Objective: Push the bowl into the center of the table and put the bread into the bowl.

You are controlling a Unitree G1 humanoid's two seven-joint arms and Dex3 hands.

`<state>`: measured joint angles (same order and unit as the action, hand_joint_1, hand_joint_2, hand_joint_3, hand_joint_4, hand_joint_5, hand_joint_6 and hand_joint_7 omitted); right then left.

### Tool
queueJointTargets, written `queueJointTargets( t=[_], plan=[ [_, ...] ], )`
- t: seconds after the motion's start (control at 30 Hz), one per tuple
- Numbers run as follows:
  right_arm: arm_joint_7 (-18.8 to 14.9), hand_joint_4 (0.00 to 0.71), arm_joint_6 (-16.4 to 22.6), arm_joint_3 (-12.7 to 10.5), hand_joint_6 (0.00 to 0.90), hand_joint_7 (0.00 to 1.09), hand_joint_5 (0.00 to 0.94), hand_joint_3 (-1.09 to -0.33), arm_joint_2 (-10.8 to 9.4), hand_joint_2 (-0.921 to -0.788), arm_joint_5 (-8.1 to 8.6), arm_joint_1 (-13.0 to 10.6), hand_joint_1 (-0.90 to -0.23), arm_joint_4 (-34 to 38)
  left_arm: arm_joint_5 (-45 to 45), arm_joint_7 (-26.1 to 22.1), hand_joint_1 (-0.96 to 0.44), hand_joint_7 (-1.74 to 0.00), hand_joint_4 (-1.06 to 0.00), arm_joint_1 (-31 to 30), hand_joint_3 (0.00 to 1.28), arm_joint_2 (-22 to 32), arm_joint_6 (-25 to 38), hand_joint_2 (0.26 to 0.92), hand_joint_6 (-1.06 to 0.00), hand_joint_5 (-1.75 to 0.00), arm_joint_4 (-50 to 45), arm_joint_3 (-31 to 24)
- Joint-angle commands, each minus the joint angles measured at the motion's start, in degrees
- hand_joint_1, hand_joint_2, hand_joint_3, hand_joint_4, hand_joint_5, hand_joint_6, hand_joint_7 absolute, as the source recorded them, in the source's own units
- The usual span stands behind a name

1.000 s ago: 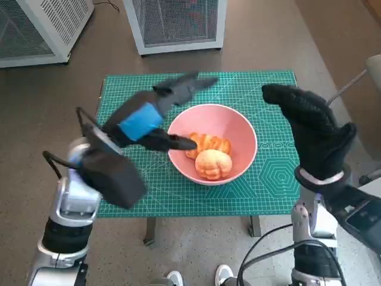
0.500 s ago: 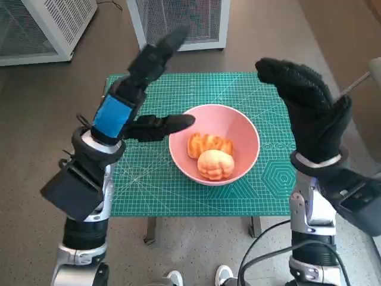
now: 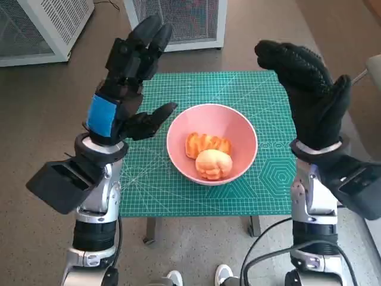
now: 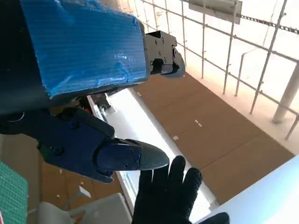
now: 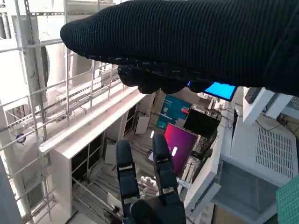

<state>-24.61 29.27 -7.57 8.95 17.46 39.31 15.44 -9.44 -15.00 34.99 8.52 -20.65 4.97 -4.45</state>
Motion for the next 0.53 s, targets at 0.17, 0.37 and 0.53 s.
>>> queueJointTargets(
  t=[0.17, 0.37, 0.53],
  plan=[
    [0.29, 0.313, -0.98, 0.05, 0.000, 0.58, 0.000, -0.521, 0.66, -0.921, -0.90, 0.80, -0.517, 1.66, -1.56, -0.26, -0.60, -0.54, -0.26, -0.77, 0.35, -0.50, 1.48, 0.921, -0.01, -0.03, -0.78, 0.06],
    [0.34, 0.315, -1.58, 0.19, 0.000, 0.58, 0.001, -0.514, 0.63, -0.921, -0.82, 1.06, -0.510, 1.19, -1.54, -0.44, -0.61, -0.54, -0.26, -0.97, 0.34, -0.72, 0.95, 0.921, 0.00, -0.03, -0.64, 0.26],
    [0.33, 0.319, -1.92, 0.21, 0.001, 0.58, 0.003, -0.506, 0.60, -0.921, -0.78, 1.03, -0.508, 0.88, -1.14, -0.28, -0.61, -0.54, -0.26, -1.25, 0.33, -0.98, 0.02, 0.921, 0.00, -0.02, -0.46, 0.26]
  ],
)
